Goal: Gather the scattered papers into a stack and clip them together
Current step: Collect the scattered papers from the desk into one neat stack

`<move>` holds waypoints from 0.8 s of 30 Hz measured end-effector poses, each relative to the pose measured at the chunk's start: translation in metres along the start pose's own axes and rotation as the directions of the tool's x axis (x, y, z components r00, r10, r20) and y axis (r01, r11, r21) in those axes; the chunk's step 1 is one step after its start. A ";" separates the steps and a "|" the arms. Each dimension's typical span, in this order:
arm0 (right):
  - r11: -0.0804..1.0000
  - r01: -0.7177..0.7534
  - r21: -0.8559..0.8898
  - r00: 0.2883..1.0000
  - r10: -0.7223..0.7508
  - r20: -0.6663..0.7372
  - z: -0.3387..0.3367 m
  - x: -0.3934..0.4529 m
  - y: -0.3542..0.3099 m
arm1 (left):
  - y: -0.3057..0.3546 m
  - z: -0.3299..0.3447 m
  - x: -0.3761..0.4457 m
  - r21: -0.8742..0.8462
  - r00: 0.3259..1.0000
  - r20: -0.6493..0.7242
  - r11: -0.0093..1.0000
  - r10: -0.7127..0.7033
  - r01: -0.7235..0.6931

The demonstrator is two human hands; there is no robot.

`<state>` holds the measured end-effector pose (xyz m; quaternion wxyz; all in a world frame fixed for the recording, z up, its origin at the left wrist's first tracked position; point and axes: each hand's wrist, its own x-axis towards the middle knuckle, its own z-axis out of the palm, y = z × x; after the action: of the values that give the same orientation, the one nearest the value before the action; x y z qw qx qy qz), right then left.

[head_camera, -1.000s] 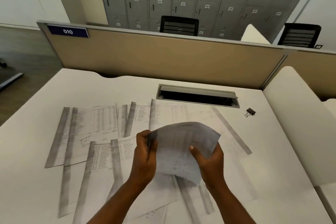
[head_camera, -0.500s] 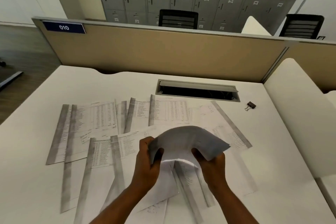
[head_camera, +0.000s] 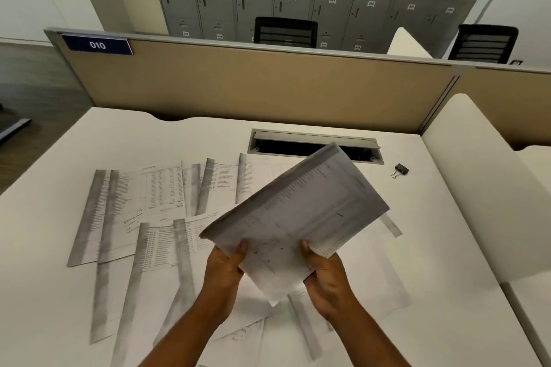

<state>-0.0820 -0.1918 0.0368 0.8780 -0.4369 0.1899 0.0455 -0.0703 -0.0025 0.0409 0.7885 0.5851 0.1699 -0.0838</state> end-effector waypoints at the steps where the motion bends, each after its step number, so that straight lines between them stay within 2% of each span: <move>1: 1.000 -0.009 -0.007 1.000 0.009 0.008 -0.003 -0.001 -0.001 | 0.001 0.000 -0.002 -0.006 1.000 0.018 1.000 0.024 -0.024; 4: 0.999 0.013 0.033 0.999 -0.012 -0.038 -0.032 0.007 -0.021 | 0.002 -0.003 -0.005 0.139 0.985 -0.113 0.984 0.129 -0.113; 6: 0.997 0.070 0.014 0.995 -0.069 -0.071 -0.063 0.014 -0.049 | 0.001 -0.007 -0.010 0.254 0.971 -0.149 0.956 0.188 -0.146; 7: 0.994 0.097 -0.048 0.993 -0.100 -0.063 -0.075 0.015 -0.063 | -0.001 -0.010 -0.014 0.310 0.968 -0.135 0.937 0.211 -0.161; 9: 0.937 0.132 -0.323 0.991 -0.136 0.009 -0.086 0.013 -0.079 | -0.006 -0.018 -0.022 0.436 0.958 -0.103 0.878 0.268 -0.199; 11: 0.804 0.158 -0.574 0.987 -0.137 0.079 -0.080 0.008 -0.074 | -0.006 -0.022 -0.030 0.483 0.935 -0.093 0.836 0.343 -0.259; 12: 0.750 0.173 -0.638 0.984 -0.154 0.087 -0.073 0.005 -0.066 | -0.003 -0.023 -0.034 0.498 0.921 -0.093 0.819 0.379 -0.287; 14: 0.708 0.225 -0.669 0.966 -0.251 0.060 -0.059 0.000 -0.050 | 0.006 -0.020 -0.039 0.521 0.897 -0.106 0.792 0.429 -0.318; 18: 0.749 0.317 -0.582 0.915 -0.403 -0.020 -0.042 -0.004 -0.031 | 0.013 -0.013 -0.044 0.499 0.843 -0.144 0.774 0.519 -0.391; 21: 0.757 0.303 -0.579 0.910 -0.410 -0.059 -0.041 -0.003 -0.016 | 0.009 -0.022 -0.040 0.496 0.834 -0.150 0.770 0.532 -0.401; 24: 0.728 0.221 -0.649 0.939 -0.339 -0.061 -0.052 0.001 0.006 | -0.010 -0.039 -0.030 0.524 0.878 -0.179 0.798 0.444 -0.297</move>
<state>-0.0983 -0.2290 0.0031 0.6559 -0.7322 0.1714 -0.0654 -0.1083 0.0293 0.0328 0.5843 0.7901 0.1393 0.1219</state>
